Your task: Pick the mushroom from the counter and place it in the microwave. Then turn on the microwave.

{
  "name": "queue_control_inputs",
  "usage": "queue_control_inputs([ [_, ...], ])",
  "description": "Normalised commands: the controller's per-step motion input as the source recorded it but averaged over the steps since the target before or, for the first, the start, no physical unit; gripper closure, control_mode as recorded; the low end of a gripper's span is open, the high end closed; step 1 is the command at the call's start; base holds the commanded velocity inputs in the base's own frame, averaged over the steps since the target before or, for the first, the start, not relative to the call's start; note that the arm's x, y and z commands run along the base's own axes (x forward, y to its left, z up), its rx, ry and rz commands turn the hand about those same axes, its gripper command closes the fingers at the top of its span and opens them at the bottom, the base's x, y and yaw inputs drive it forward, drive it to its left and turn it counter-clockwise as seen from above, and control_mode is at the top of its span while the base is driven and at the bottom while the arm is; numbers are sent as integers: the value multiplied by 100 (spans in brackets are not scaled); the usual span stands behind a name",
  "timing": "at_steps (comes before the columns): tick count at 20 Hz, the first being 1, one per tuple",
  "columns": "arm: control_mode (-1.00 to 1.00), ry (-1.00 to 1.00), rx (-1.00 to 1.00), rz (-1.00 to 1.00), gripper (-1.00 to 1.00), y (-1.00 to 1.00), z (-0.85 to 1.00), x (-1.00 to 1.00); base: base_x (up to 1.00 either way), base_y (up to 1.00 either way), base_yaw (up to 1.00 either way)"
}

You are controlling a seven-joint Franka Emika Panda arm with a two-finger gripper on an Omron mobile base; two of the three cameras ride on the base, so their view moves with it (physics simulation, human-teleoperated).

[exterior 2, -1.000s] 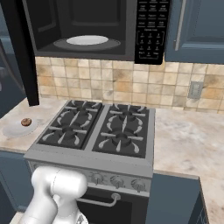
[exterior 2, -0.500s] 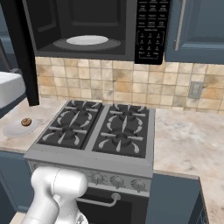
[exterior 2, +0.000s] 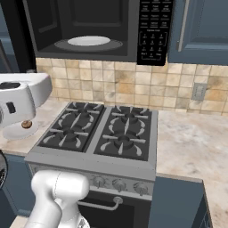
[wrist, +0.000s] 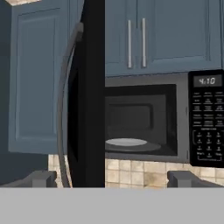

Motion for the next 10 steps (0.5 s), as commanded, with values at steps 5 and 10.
queue_control_inputs([
  [5,-100,0,0,26,-100,-9,-3,0,0,0,0],
  [10,-100,0,0,26,-100,-5,-6,4,0,0,0],
])
